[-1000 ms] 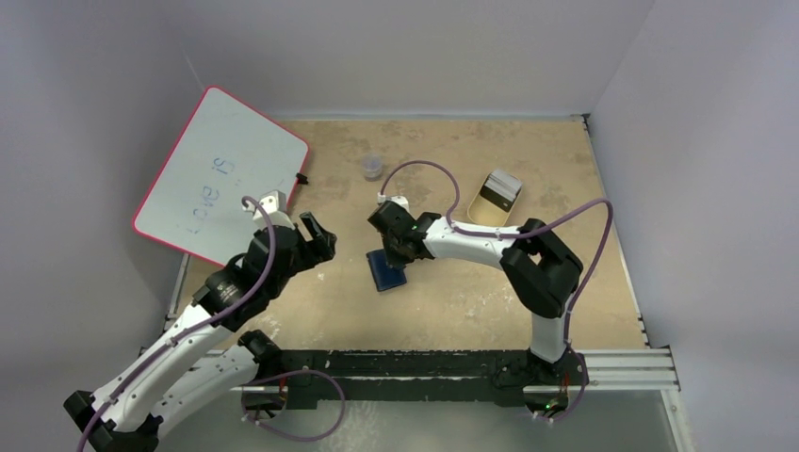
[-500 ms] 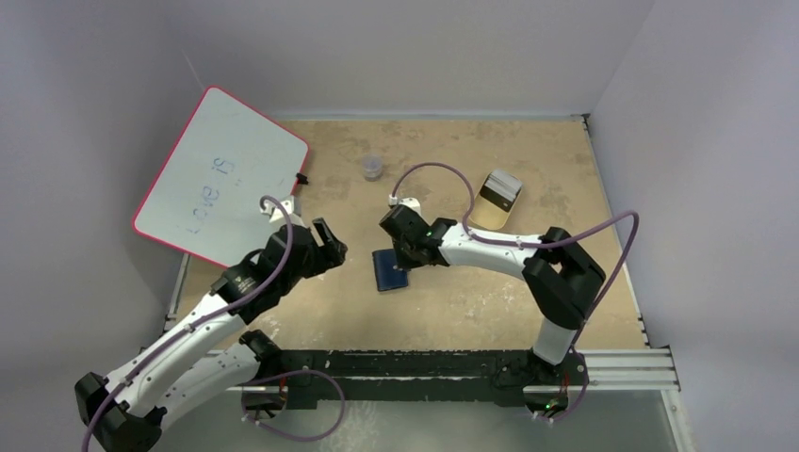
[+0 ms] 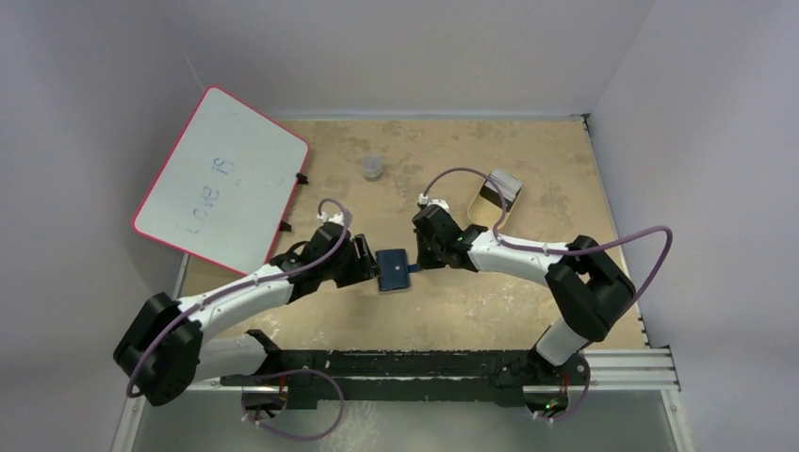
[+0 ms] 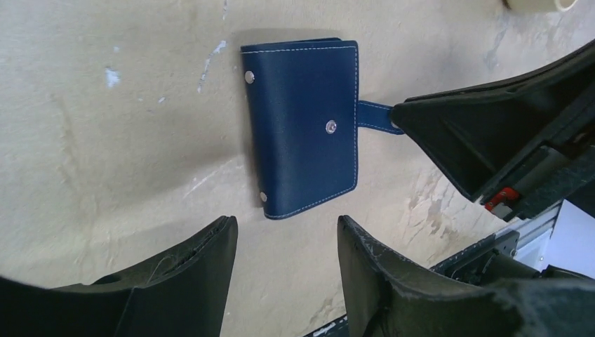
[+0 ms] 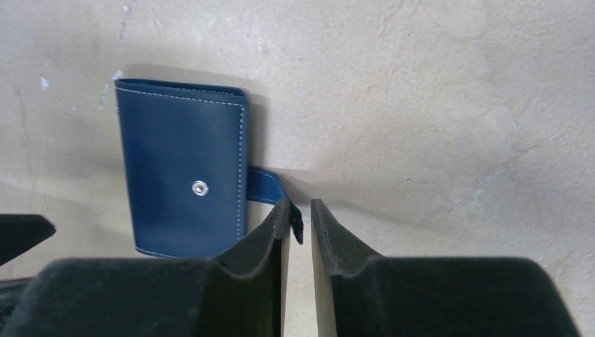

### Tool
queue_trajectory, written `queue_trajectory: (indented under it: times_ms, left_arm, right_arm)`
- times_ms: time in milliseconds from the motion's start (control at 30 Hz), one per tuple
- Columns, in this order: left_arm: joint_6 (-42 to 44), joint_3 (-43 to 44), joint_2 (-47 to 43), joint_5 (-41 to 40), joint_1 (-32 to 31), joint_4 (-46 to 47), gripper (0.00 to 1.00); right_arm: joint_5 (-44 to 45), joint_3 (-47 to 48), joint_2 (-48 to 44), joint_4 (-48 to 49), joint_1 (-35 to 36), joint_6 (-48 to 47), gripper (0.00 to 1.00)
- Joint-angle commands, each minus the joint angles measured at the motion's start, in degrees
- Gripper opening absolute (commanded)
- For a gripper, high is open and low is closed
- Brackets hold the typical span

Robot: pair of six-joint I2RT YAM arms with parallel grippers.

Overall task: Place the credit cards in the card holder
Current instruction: Open the card holder at the center of the board.

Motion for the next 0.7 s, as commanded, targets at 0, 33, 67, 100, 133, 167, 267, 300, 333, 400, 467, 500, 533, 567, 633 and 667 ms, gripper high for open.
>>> queue_trajectory:
  times_ms: [0,33,67,100,133,167,267,300,333,400,467,500,533,567,633,667]
  left_arm:
    - [1.25,1.7,5.71,6.0,0.11,8.51,0.52]
    - [1.24,1.67,6.48,6.2,0.11,8.84,0.51]
    - [1.28,1.57,6.95,6.19,0.11,9.05,0.5]
    - [1.4,1.44,7.45,6.53,0.11,9.26,0.5]
    - [1.6,1.3,7.86,7.08,0.07,9.51,0.5]
    - [1.94,1.34,8.29,7.4,0.05,9.33,0.49]
    - [2.4,1.27,8.79,6.55,0.09,8.34,0.47]
    - [2.43,1.06,8.7,6.05,0.08,8.25,0.47]
    - [2.27,0.88,8.6,5.59,0.05,8.25,0.46]
    - [2.13,0.75,8.49,5.18,0.03,8.18,0.45]
    - [1.64,0.91,8.07,4.51,0.12,7.53,0.44]
    - [1.29,0.86,7.46,3.47,0.07,6.86,0.44]
    - [0.98,0.85,6.47,2.69,0.1,6.23,0.45]
    - [0.94,1.07,5.51,1.97,0.15,5.4,0.49]
    - [1.7,2.31,3.61,-0.25,0.33,2.56,0.56]
    - [2.3,3.18,3.16,-1.11,0.7,0.68,0.59]
  right_arm:
    - [-3.81,-2.18,-2.79,3.21,-0.72,-0.52,0.22]
    - [-4.06,-2.3,-2.83,3.43,-0.73,-0.59,0.24]
    - [-4.12,-2.41,-2.83,3.5,-0.75,-0.53,0.24]
    - [-4.25,-2.43,-2.72,3.76,-0.82,-0.47,0.25]
    - [-4.57,-2.4,-2.6,4.01,-0.9,-0.45,0.25]
    - [-4.88,-2.41,-2.39,4.23,-0.97,-0.39,0.25]
    - [-6.53,-2.38,-1.76,5.23,-1.34,-0.5,0.28]
    - [-6.93,-2.49,-1.63,5.66,-1.44,-0.48,0.28]
    - [-7.42,-2.62,-1.5,6.2,-1.55,-0.42,0.27]
    - [-8.2,-2.52,-1.32,6.62,-1.59,-0.19,0.22]
    - [-8.39,-2.35,-1.38,6.63,-1.54,0.11,0.16]
    - [-8.29,-2.32,-1.53,6.46,-1.54,0.22,0.12]
    - [-8.15,-2.32,-1.72,6.37,-1.57,0.23,0.08]
    - [-8.1,-2.37,-1.97,6.2,-1.55,0.19,0.02]
    - [-7.92,-2.17,-2.49,5.47,-1.54,0.3,0.0]
    - [-7.91,-2.11,-2.83,5.38,-1.54,0.38,0.0]
